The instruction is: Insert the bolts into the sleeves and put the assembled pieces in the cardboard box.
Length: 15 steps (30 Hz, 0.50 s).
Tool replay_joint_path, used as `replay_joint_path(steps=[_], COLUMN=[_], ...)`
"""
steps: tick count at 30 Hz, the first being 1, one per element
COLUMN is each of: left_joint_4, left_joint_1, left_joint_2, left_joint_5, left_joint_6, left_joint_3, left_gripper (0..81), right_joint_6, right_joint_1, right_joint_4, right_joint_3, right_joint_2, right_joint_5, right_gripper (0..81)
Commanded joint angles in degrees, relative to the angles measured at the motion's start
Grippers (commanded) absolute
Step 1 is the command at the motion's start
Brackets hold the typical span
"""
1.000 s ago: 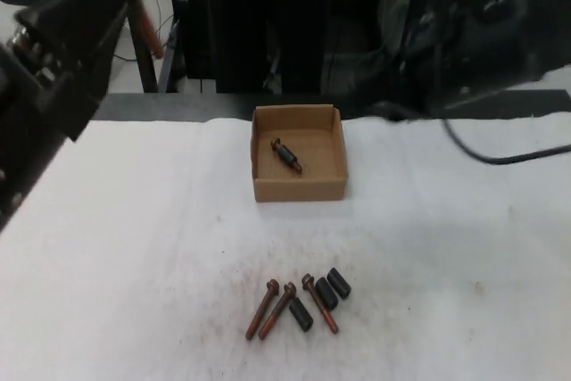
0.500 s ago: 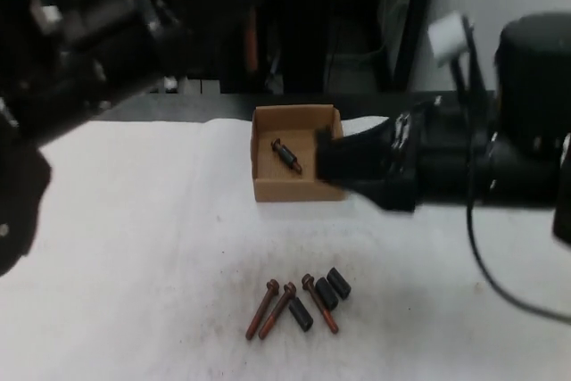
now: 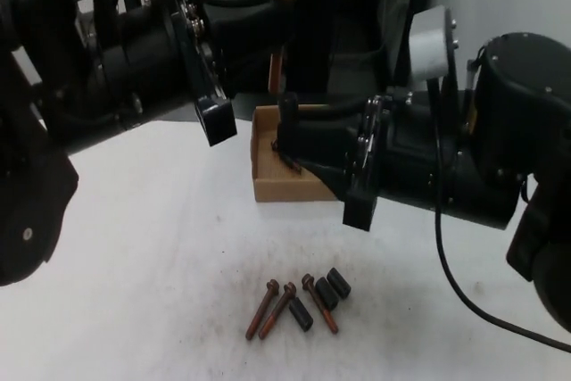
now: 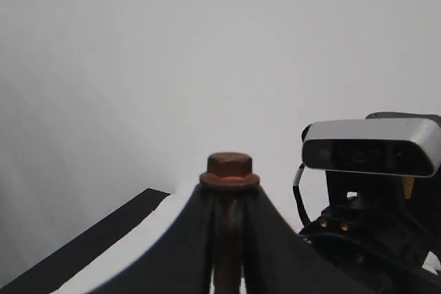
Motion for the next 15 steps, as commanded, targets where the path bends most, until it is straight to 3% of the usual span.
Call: replay_joint_path(steps=[1, 6, 15], left_joint_4=[-2.3, -6.7, -8.5], left_joint_1=[-0.2, -0.2, -0.2], left_joint_2=[-0.3, -0.3, -0.3], left_joint_5=[-0.7, -1.3, -2.6], left_joint_6=[0.4, -2.4, -4.5], left_joint_3=[-0.9, -0.9, -0.9], left_gripper=[0.0, 0.0, 0.0], right_joint_6=[-0.4, -1.4, -1.4], right_joint_1=[0.1, 0.1, 0.1], right_joint_4=[-1.2, -2.5, -17.0], right_joint_3=[0.0, 0.0, 0.0], right_joint_2=[0.6, 2.4, 3.8], right_joint_5=[0.1, 0.6, 0.6], right_gripper=[0.6, 0.6, 0.6])
